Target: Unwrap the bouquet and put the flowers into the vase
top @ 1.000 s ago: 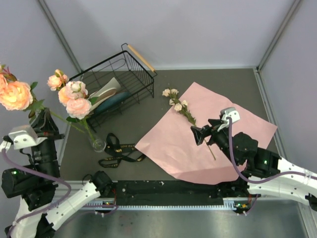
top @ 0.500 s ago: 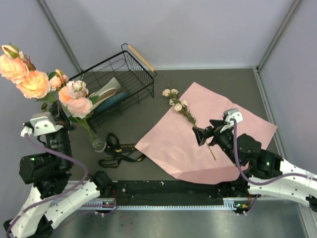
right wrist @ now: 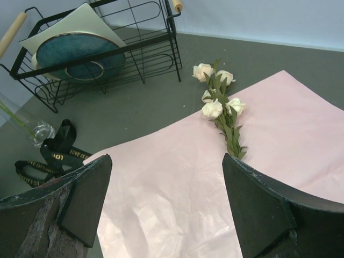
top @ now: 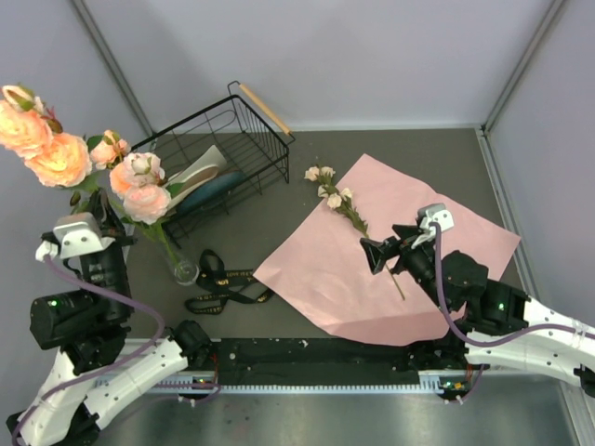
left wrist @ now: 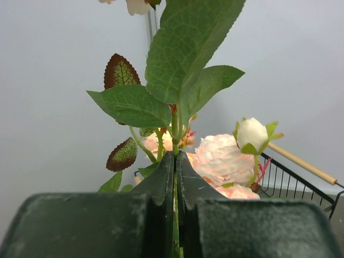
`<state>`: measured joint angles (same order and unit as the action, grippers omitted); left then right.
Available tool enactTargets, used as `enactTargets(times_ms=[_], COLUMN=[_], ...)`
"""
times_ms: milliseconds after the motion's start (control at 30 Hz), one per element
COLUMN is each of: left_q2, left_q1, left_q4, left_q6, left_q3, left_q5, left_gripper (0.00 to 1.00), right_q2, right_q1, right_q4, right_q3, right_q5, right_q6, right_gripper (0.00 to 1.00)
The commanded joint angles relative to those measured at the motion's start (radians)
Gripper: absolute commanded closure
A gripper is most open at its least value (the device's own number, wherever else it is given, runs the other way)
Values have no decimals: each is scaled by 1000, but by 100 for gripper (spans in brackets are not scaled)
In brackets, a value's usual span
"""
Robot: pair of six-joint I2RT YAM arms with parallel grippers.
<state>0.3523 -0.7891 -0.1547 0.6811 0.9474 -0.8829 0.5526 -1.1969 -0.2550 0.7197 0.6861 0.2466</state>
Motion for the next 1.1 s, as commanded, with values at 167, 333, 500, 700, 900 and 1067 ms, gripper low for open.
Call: enactTargets(times_ms=[167,333,500,700,900,1067], left_q2=[7,14,-10,-42,-99,-125], left_q1=[1,1,1,2,2,2], left_q4=[-117,-150,-192,-204,-241,-258], left_q6=[54,44,55,31,9,-23], left_q3=[-2,-41,-110,-179,-249,-277], left_q5=[15,4,-14,-48,-105,-160], left_gripper=[100,100,100,100,100,100], right_q2=[35,26,9,12,15,23], right_q1=[-1,-1,-3,-1,-3,-1], right_q4=[25,23,20,17,17,16], right_q3=[18,18,9,9,6,6], right_q5=[-28,-31,-26,-31,-31,-36], right_q6=[14,13,16,17,19,22], right_gripper=[15,15,15,15,14,15])
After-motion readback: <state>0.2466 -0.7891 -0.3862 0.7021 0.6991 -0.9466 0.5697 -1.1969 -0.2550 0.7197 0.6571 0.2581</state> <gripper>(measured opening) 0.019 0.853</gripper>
